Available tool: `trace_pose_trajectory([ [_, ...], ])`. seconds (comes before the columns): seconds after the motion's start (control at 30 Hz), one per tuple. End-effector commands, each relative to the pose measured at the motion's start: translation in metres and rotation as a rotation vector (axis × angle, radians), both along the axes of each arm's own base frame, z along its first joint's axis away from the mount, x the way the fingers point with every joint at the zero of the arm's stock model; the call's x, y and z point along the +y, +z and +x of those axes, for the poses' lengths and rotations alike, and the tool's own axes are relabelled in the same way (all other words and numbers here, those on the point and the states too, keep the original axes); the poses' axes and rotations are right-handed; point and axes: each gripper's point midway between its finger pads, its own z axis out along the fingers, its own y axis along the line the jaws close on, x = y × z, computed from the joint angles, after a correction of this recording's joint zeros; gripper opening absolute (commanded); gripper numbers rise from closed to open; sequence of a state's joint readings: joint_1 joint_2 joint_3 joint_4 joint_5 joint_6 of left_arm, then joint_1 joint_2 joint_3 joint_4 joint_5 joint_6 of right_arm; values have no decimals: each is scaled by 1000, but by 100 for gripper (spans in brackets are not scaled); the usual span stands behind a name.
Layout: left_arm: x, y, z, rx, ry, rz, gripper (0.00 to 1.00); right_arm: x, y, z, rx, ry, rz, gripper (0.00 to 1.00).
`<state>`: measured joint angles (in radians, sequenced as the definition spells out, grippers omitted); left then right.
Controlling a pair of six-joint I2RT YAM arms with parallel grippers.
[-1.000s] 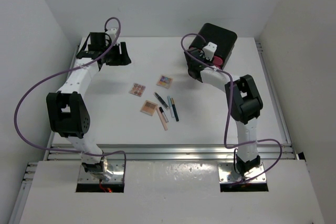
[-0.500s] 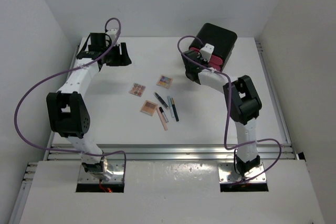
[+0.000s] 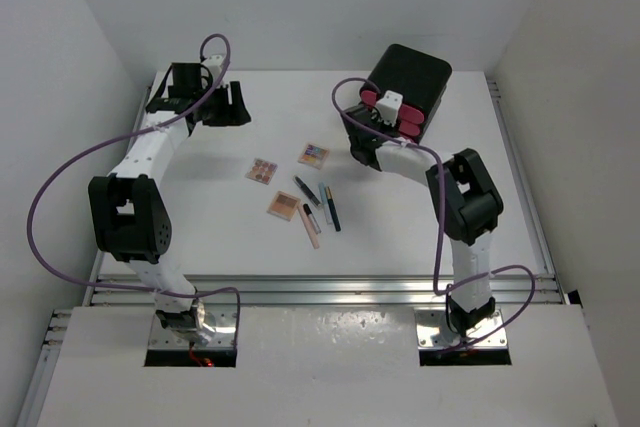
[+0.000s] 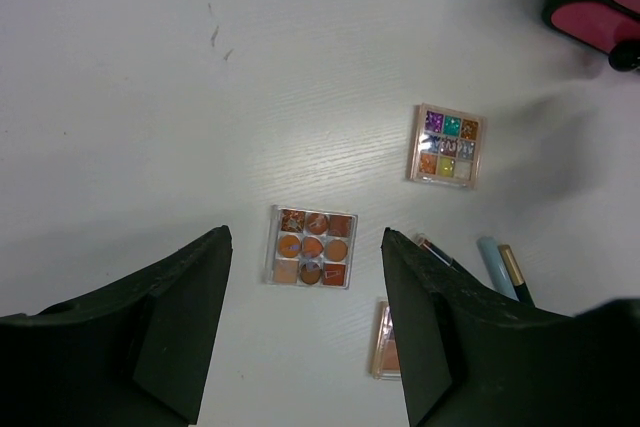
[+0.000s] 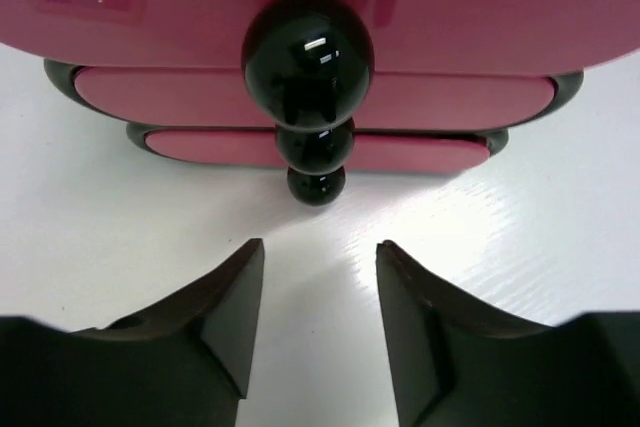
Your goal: Organize the makeup
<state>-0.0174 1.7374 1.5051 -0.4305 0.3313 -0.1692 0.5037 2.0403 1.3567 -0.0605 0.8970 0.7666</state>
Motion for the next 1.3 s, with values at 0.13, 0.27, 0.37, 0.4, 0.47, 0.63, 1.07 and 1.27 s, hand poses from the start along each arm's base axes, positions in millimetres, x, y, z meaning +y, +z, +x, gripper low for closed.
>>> trace_pose_trajectory([
  [0.13,3,4,4,-28,-3,-13,67,-13,35,34,-88,-49,61,57],
  [0.27,3,4,1,-28,-3,-13,67,-14,31,41,-75,-56,75,57],
  [0.37,3,4,1,-28,-3,-13,67,-13,30,46,-75,-53,58,57],
  [0.4,3,4,1,-28,-3,-13,67,-15,30,47,-70,-56,39,57],
  [0.47,3,8,1,-37,-3,-13,67,-19,27,48,-75,-89,45,56],
  [0.63,3,5,-1,-28,-3,-13,67,-18,23,47,-60,-103,38,55],
  [1.07,3,0,0,-19,-3,-13,67,-17,30,59,-84,-103,23,55],
  [1.27,3,0,0,-19,-3,-13,67,-18,27,59,-83,-109,20,53],
])
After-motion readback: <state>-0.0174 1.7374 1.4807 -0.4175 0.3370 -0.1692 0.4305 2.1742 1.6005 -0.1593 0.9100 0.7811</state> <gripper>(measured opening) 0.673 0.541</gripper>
